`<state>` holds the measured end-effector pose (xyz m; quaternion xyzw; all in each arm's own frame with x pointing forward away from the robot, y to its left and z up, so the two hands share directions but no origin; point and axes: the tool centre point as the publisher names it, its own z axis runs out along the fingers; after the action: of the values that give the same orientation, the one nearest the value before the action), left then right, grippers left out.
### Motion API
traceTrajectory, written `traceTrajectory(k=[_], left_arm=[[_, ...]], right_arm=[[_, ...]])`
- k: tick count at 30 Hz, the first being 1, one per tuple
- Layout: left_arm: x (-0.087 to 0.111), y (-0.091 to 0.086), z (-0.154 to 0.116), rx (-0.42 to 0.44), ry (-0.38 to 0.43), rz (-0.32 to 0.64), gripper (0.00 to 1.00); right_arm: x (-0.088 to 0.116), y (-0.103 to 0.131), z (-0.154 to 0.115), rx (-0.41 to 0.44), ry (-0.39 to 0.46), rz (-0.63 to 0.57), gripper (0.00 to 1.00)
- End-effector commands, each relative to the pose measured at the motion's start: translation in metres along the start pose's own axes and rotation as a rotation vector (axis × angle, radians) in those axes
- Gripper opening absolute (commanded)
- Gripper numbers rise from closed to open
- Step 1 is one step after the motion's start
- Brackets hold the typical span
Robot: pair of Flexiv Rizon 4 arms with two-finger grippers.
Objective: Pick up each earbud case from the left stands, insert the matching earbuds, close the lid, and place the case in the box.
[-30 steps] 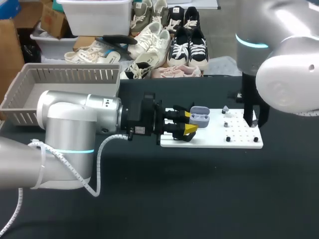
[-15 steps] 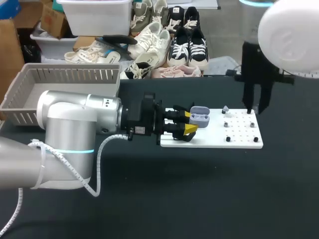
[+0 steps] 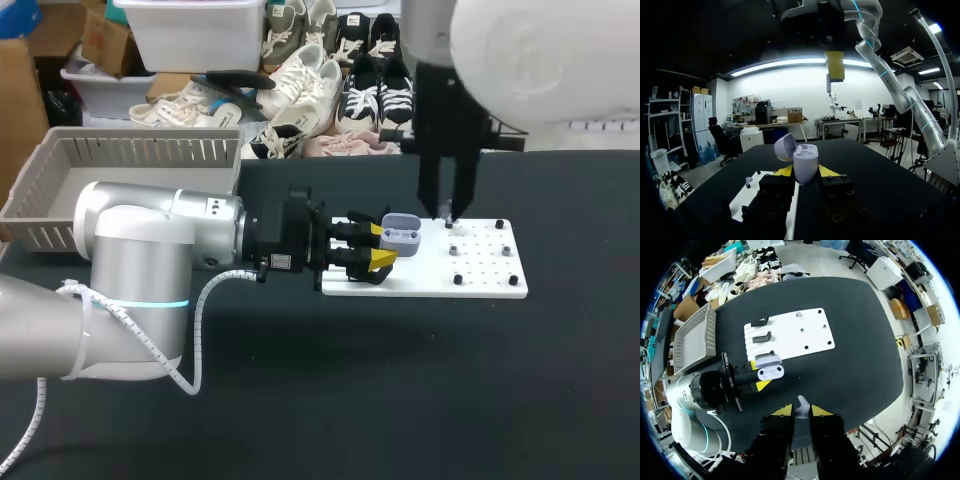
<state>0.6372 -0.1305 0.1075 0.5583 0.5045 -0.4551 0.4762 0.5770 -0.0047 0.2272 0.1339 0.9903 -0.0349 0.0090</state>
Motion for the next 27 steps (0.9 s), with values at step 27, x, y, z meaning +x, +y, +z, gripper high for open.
traceTrajectory(k=[27], left_arm=[[0.0, -0.002, 0.001, -0.007, -0.002, 0.002, 0.0]], right_arm=[[-0.007, 0.029, 0.027, 0.002, -0.008, 0.11, 0.0]])
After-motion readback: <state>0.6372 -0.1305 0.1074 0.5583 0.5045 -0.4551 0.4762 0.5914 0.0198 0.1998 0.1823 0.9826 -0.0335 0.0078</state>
